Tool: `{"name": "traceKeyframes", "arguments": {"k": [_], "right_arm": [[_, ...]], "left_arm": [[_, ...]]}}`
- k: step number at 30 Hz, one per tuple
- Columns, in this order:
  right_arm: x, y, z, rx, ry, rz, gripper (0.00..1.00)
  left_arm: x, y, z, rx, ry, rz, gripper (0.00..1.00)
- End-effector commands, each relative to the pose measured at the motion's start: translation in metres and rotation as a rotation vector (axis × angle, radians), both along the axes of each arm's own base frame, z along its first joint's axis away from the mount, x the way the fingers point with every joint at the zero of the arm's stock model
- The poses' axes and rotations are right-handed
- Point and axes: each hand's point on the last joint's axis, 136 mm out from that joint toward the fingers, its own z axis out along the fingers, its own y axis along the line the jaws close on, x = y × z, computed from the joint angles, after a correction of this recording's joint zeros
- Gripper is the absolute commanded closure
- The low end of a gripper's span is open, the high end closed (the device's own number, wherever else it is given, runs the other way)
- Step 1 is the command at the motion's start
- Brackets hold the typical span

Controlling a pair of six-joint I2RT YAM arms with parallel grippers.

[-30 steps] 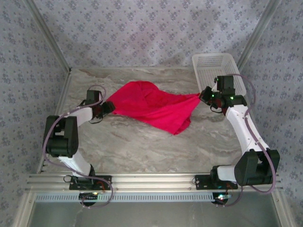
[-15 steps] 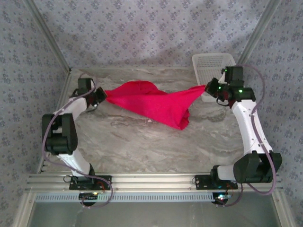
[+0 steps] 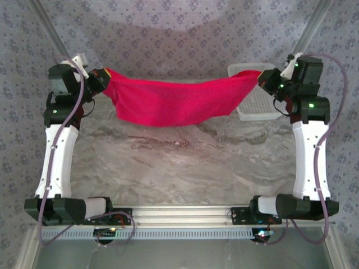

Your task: Fold the inside-out t-shirt

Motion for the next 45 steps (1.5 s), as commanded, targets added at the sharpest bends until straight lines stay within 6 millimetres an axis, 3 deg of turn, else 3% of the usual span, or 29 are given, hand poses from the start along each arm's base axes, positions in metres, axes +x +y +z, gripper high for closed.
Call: {"name": "traceKeyframes", "arguments": {"k": [1,3,5,8,11,13,15,19,20,22,26,29,32,35,41,45], "right_arm": [[-0.031,0.002,0.048,0.008,-0.103,0.006,1.0],[-0.034,0.002,0.056,0.002,-0.12,0.008,1.0],[-0.03,0.0,0.054,-0.007,-0.114,-0.003,1.0],[-0.009,-0.007,0.03,-0.018,-0.058,-0.027,1.0],[0.023,-0.017,-0.012,-0.045,0.039,-0.065,1.0],[0.04,-0.021,-0.044,-0.059,0.121,-0.074,1.0],[0.05,-0.023,-0.065,-0.073,0.167,-0.074,1.0],[0.058,-0.017,-0.085,-0.079,0.197,-0.048,1.0],[0.058,-0.015,-0.086,-0.083,0.197,-0.042,1.0],[0.059,-0.012,-0.088,-0.094,0.201,-0.033,1.0],[0.062,-0.006,-0.09,-0.106,0.202,-0.017,1.0],[0.066,-0.001,-0.097,-0.103,0.215,0.004,1.0],[0.07,0.006,-0.103,-0.102,0.226,0.027,1.0],[0.073,0.011,-0.108,-0.105,0.235,0.045,1.0],[0.073,0.022,-0.124,-0.108,0.266,0.077,1.0],[0.071,0.028,-0.136,-0.098,0.285,0.09,1.0]], "left_arm": [[-0.022,-0.007,0.016,0.015,-0.009,-0.061,1.0],[-0.024,-0.008,0.015,0.026,-0.004,-0.074,0.98],[-0.016,-0.009,-0.001,0.039,0.035,-0.083,0.94],[0.011,-0.009,-0.049,0.063,0.152,-0.098,0.93],[0.048,0.002,-0.111,0.098,0.31,-0.065,0.95],[0.072,0.023,-0.149,0.125,0.427,0.005,0.9],[0.087,0.052,-0.174,0.146,0.522,0.097,0.89],[0.098,0.092,-0.199,0.191,0.593,0.236,0.74],[0.1,0.095,-0.202,0.205,0.594,0.251,0.66],[0.1,0.096,-0.209,0.213,0.604,0.253,0.66],[0.1,0.083,-0.223,0.163,0.604,0.206,0.77],[0.092,0.053,-0.234,0.137,0.605,0.123,0.77],[0.077,0.013,-0.252,0.125,0.617,0.003,0.69],[0.055,-0.015,-0.274,0.118,0.644,-0.077,0.61],[0.009,-0.042,-0.317,0.024,0.677,-0.164,0.48],[-0.004,-0.046,-0.347,0.009,0.711,-0.166,0.47]]}}
